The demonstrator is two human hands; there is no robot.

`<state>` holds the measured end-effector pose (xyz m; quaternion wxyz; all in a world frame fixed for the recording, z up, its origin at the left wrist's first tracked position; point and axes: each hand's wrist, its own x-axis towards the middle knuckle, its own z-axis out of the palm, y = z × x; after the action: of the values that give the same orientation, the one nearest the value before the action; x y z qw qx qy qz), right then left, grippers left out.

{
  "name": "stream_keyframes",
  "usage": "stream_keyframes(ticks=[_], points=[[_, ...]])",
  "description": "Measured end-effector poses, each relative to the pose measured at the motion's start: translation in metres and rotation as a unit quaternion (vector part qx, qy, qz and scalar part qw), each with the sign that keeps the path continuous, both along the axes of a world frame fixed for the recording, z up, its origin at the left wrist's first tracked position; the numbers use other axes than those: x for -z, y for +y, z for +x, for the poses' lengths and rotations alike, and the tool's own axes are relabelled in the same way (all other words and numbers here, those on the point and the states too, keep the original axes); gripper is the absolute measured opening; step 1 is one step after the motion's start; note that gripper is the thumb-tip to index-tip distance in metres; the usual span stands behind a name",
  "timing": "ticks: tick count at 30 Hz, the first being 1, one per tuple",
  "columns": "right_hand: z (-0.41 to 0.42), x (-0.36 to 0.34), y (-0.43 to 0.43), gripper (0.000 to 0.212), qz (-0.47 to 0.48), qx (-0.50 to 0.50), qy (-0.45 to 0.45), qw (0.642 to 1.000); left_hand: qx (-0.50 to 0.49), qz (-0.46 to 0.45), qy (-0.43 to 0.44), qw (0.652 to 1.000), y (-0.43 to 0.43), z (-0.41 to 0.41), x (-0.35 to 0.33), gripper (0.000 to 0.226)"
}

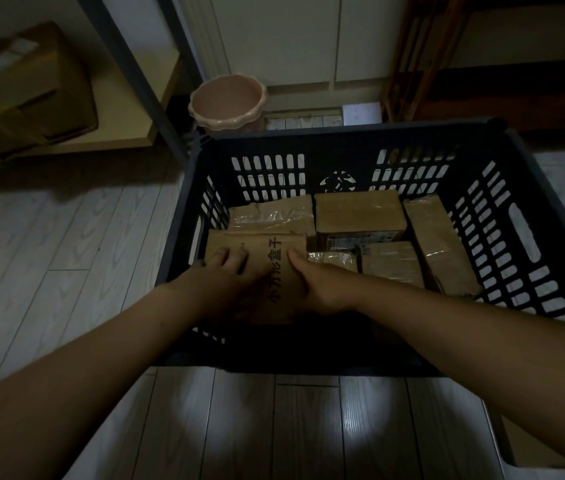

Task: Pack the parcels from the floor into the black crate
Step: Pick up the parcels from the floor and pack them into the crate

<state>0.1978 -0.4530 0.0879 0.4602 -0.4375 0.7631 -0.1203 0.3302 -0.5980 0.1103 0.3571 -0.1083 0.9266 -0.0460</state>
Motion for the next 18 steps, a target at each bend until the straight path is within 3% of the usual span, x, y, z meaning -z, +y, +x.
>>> stream_keyframes(ticks=[6, 9, 12, 15, 18], points=[[-0.011, 0.0, -0.005, 0.109, -0.002, 0.045, -0.034, 0.998, -0.009, 0.023, -0.037, 0.999, -0.012, -0.032, -0.001, 0.12], [-0.019, 0.001, -0.005, 0.115, -0.027, 0.098, -0.089, 0.991, -0.041, 0.053, 0.017, 0.998, -0.021, -0.027, 0.0, 0.114], [-0.02, 0.004, -0.005, 0.099, -0.036, 0.123, -0.102, 0.986, -0.108, 0.059, 0.041, 0.992, -0.022, -0.027, 0.009, 0.115], [-0.014, 0.008, -0.009, 0.091, -0.024, 0.135, -0.131, 0.982, -0.115, 0.036, 0.051, 0.991, -0.018, -0.031, 0.018, 0.121], [-0.01, 0.012, -0.013, 0.084, -0.037, 0.169, -0.136, 0.975, -0.124, 0.039, 0.072, 0.989, -0.019, -0.035, 0.016, 0.105]])
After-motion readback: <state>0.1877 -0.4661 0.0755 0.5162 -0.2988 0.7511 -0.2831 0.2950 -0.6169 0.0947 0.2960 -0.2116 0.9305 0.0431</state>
